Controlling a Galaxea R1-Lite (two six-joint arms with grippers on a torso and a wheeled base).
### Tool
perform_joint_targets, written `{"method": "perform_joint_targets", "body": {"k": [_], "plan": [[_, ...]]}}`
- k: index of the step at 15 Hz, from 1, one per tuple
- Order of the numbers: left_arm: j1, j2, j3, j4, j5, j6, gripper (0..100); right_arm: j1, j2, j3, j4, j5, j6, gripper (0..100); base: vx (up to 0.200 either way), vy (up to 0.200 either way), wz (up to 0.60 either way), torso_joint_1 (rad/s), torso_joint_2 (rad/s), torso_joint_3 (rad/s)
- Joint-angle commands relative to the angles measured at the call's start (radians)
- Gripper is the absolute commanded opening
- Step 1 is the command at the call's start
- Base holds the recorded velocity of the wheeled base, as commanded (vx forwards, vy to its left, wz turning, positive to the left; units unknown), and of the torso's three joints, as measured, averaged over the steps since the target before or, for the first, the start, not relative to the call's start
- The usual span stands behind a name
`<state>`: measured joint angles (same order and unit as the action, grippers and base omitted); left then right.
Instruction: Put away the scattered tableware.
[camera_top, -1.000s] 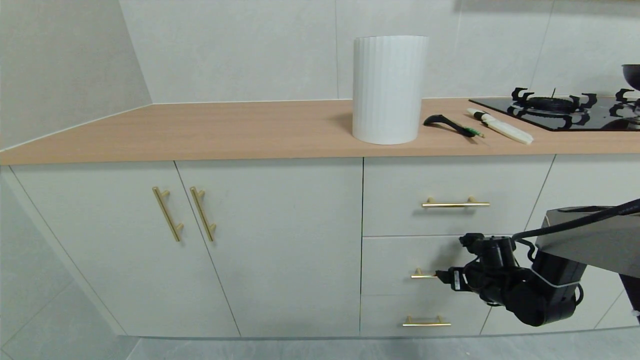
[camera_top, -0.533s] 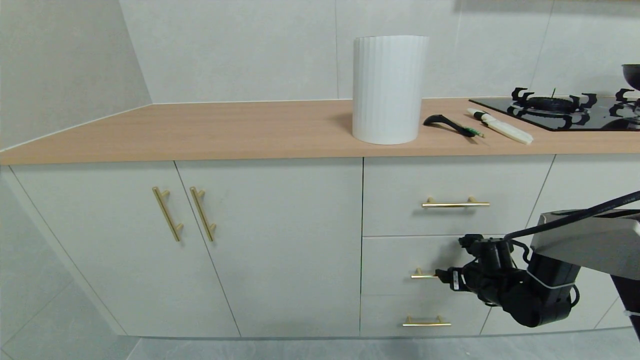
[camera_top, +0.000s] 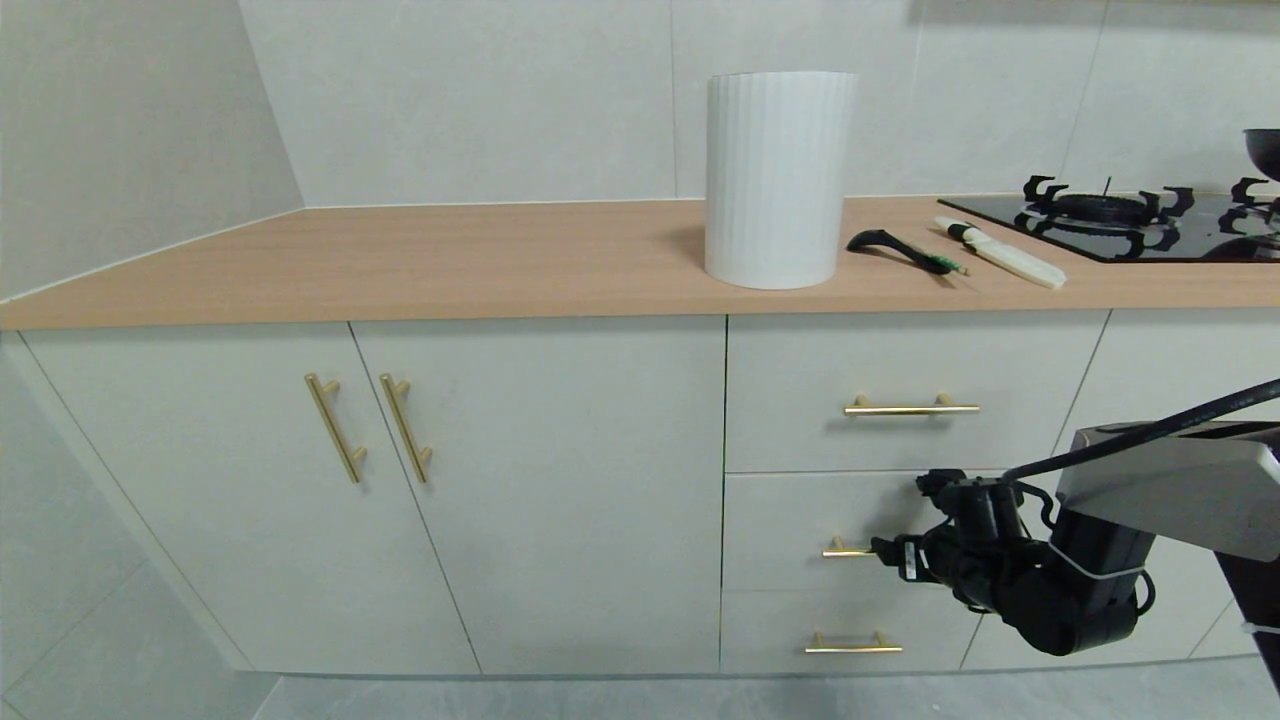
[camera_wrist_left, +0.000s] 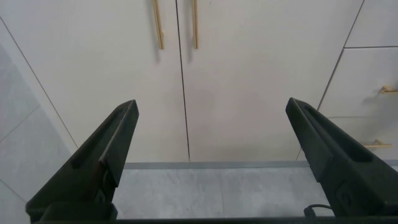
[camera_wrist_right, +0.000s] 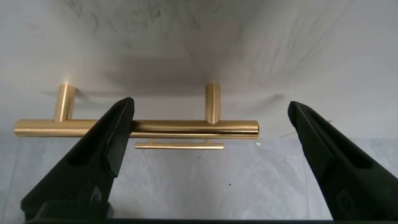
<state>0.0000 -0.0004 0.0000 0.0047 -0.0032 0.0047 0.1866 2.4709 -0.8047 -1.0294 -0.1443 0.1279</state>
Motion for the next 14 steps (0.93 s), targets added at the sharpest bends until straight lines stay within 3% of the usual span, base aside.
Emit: {"method": "perform_joint_targets", "body": {"k": [1, 8, 11, 14], "plan": [[0.0, 0.0, 0.0, 0.0, 0.0, 0.0, 100, 0.002, -0.001, 0.002, 0.008, 0.0, -0.002, 100, 0.0, 0.0, 0.0, 0.0, 0.0, 0.0], [0.0, 0.0, 0.0, 0.0, 0.0, 0.0, 100, 0.002, -0.004, 0.018, 0.009, 0.0, -0.004, 100, 0.0, 0.0, 0.0, 0.0, 0.0, 0.0], [0.0, 0.0, 0.0, 0.0, 0.0, 0.0, 100, 0.007, -0.089, 0.114, 0.023, 0.002, -0.007, 100, 0.0, 0.0, 0.0, 0.0, 0.0, 0.0], [0.0, 0.0, 0.0, 0.0, 0.0, 0.0, 100, 0.025, -0.329, 0.208, 0.212, 0.061, -0.008, 100, 0.0, 0.0, 0.0, 0.0, 0.0, 0.0]]}}
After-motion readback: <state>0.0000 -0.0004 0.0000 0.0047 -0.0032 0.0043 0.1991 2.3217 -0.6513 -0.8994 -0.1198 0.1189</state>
